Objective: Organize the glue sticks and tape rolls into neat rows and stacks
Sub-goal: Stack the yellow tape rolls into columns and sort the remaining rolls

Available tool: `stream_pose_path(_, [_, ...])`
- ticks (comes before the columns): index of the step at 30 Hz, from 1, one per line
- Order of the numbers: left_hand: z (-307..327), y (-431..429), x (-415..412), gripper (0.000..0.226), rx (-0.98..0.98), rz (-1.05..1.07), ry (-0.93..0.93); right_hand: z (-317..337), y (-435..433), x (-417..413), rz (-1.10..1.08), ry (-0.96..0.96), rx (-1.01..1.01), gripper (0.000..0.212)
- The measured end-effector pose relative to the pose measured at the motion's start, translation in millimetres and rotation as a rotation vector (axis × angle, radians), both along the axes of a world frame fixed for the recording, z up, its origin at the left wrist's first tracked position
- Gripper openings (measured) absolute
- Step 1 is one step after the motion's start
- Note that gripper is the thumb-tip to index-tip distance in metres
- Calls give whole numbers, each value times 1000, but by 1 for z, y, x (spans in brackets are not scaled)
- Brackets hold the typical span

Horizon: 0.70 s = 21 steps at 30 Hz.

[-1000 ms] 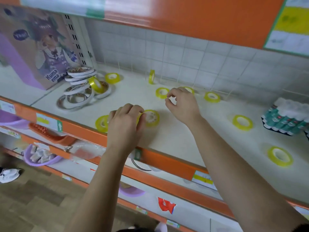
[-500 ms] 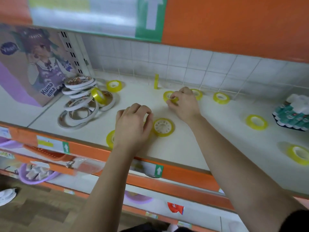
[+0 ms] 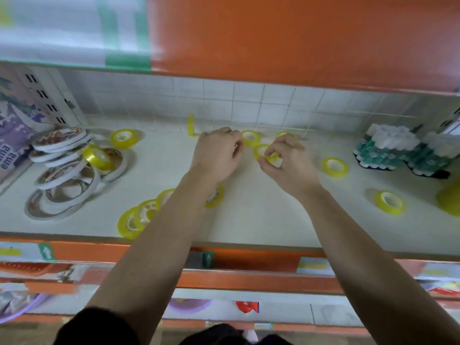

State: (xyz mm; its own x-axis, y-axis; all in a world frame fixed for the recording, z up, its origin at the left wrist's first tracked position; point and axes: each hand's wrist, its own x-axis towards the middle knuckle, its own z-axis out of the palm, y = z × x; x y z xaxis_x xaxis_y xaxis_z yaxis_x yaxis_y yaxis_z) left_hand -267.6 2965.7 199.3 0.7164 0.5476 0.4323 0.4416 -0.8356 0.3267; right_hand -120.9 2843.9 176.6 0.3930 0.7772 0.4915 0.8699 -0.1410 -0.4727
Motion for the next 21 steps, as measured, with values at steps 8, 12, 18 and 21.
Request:
stream_pose_path(8, [-20,23,63,26,12,-22,229,1,-37,20,-64,-21,40,24])
stream_pose_path(12, [-26,24,75,32,7,1,215,-1,-46,23,-85,-25,51,22])
stream_pose_path(18, [-27,27,77,30,-80,38,176,-5,-49,23,-99,-25,41,19])
stream_pose_path(21, [-29,29,73,28,-100,57,168,-5,-50,22,-99,-33,59,18])
